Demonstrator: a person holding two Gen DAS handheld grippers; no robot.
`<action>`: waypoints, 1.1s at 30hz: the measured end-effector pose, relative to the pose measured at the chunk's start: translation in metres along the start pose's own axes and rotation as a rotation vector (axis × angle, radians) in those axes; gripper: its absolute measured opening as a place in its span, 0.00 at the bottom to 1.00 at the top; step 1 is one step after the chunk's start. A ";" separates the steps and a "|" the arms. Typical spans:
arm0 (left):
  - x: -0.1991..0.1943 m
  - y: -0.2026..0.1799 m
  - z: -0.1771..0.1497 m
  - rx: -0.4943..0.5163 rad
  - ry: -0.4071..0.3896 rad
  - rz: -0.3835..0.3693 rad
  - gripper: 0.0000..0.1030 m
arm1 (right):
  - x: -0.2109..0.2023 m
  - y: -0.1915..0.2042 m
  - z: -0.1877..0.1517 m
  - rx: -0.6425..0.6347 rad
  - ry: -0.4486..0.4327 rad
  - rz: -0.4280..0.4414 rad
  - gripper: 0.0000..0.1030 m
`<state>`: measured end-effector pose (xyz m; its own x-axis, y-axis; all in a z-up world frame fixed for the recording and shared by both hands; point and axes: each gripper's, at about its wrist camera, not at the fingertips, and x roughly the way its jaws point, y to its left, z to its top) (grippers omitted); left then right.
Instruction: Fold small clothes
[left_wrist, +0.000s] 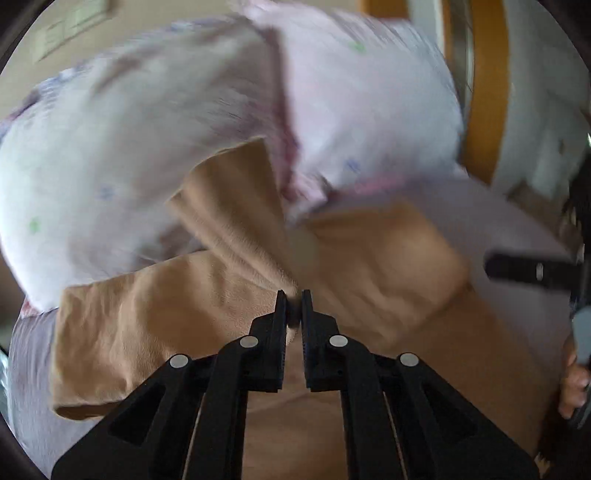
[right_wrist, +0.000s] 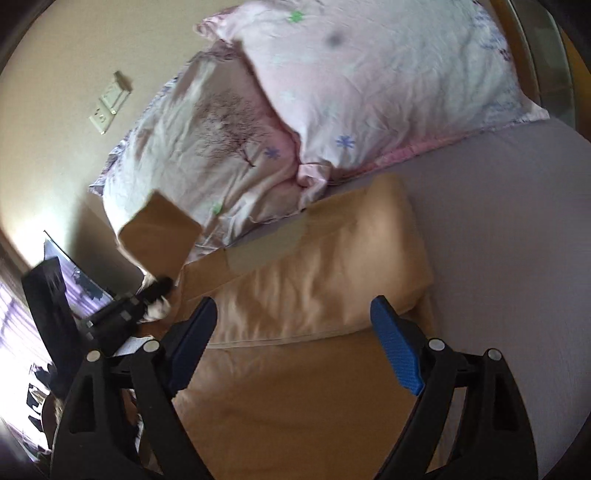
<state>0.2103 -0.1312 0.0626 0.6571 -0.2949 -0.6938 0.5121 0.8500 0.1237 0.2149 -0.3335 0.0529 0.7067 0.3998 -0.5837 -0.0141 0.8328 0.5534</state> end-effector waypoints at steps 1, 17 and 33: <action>0.017 -0.029 -0.007 0.084 0.053 -0.001 0.07 | 0.003 -0.007 0.001 0.022 0.015 -0.012 0.82; -0.057 0.157 -0.067 -0.289 0.017 0.220 0.53 | 0.072 -0.017 0.029 -0.030 0.207 -0.137 0.40; -0.012 0.139 -0.089 -0.208 0.131 0.172 0.53 | 0.068 -0.014 0.065 -0.204 0.074 -0.447 0.14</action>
<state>0.2247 0.0290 0.0251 0.6405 -0.0919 -0.7625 0.2665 0.9577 0.1084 0.3092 -0.3429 0.0442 0.6232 0.0066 -0.7820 0.1358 0.9839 0.1165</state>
